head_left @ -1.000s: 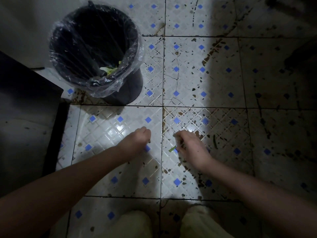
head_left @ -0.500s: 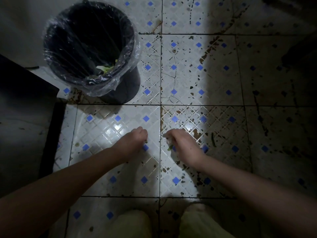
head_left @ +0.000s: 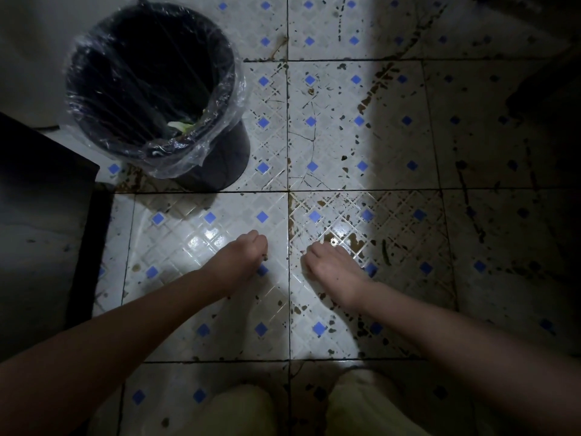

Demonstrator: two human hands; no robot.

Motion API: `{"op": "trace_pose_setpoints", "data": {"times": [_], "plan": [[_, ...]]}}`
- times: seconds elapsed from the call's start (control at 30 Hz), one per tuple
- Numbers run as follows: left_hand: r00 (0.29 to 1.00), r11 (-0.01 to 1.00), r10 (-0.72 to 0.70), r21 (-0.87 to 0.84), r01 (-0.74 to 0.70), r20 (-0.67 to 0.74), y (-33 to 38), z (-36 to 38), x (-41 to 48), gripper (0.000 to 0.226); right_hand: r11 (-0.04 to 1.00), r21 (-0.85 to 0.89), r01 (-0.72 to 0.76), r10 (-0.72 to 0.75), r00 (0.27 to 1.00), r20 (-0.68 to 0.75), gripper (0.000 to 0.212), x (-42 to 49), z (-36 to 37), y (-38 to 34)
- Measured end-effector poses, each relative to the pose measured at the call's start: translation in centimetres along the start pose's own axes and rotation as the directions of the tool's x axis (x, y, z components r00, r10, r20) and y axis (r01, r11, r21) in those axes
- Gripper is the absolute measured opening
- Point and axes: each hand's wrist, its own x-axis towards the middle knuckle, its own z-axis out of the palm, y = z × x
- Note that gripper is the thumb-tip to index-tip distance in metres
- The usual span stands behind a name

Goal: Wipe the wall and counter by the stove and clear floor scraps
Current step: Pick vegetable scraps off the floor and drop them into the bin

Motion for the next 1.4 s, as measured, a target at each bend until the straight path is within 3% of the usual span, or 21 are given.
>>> {"op": "trace_pose_setpoints", "data": {"times": [0.1,0.2,0.3,0.37,0.43,0.6,0.73,0.93,1.2,1.4], "plan": [[0.998,0.998,0.059,0.008,-0.059,0.009,0.4,-0.1,0.3,0.021,1.000,0.022,-0.021,0.022,0.998,-0.052,0.036,-0.8,-0.1,0.7],[0.995,0.995,0.100,0.012,-0.099,-0.022,0.9,-0.1,0.9,0.024,0.974,0.171,-0.147,0.166,0.980,-0.107,0.021,-1.5,-0.8,1.6],[0.986,0.986,0.161,0.041,-0.160,-0.033,1.9,-0.3,1.7,0.018,0.851,0.429,-0.304,0.399,0.905,-0.150,0.016,-2.5,-1.3,2.6],[0.987,0.987,0.157,0.041,-0.156,-0.041,2.7,-0.3,2.3,0.012,0.759,0.575,-0.304,0.480,0.858,-0.181,0.016,-3.8,-1.2,3.9],[0.991,0.992,0.129,0.018,-0.129,-0.032,3.3,-0.2,3.0,0.007,0.796,0.527,-0.298,0.483,0.837,-0.257,0.007,-4.8,-1.1,5.4],[0.990,0.990,0.138,-0.001,-0.138,0.015,3.6,0.5,3.8,0.005,0.793,0.468,-0.391,0.543,0.802,-0.250,0.023,-5.6,-0.5,7.8],[0.993,0.993,0.116,-0.019,-0.115,0.032,3.5,0.8,4.1,0.006,0.786,0.443,-0.431,0.539,0.829,-0.150,0.019,-5.5,-0.4,7.8],[0.992,0.993,0.120,-0.002,-0.120,0.027,3.6,0.3,3.7,0.006,0.753,0.510,-0.415,0.532,0.841,-0.100,0.031,-5.2,-0.3,8.0],[0.994,1.000,-0.015,0.018,0.013,0.108,3.9,-1.2,2.8,0.010,0.810,0.465,-0.358,0.470,0.870,-0.148,0.023,-5.3,-0.4,8.2],[0.969,0.991,-0.133,0.031,0.129,0.211,4.5,-2.3,3.2,0.014,0.786,0.504,-0.358,0.493,0.855,-0.161,0.017,-5.1,-1.3,7.8]]}}
